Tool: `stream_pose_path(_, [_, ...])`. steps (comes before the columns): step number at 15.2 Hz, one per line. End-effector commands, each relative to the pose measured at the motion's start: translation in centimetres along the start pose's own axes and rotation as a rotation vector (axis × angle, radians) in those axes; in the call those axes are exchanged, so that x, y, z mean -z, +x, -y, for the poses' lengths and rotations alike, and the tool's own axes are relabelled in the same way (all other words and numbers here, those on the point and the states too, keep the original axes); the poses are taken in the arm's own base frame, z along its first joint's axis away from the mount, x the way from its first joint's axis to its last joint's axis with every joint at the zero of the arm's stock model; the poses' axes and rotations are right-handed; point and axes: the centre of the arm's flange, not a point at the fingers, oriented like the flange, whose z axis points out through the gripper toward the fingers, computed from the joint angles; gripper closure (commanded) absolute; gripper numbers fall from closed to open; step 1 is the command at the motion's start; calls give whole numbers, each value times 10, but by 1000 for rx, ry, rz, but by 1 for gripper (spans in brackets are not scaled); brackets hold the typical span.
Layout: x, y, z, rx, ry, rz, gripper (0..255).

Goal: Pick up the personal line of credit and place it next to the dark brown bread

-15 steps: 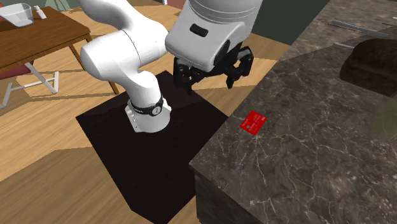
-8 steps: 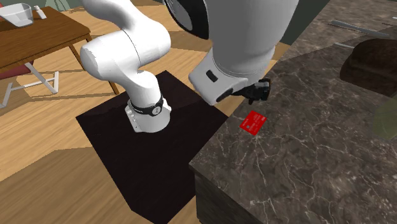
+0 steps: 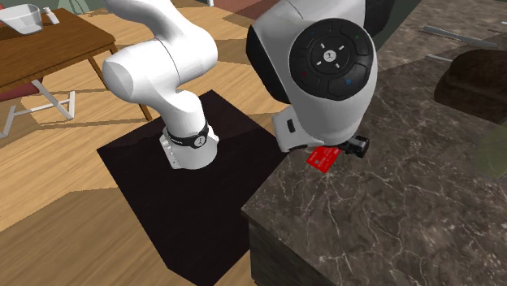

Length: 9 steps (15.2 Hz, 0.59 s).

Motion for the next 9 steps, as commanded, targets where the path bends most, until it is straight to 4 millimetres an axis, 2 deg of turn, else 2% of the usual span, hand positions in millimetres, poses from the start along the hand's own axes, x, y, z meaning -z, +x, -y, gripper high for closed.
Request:
stream_pose_path(1, [-10,2,3,-37,17,12,0])
stream_pose_path(7, [-45,1,3,-37,17,12,0])
stream_pose_path(9, [-45,1,3,-37,17,12,0])
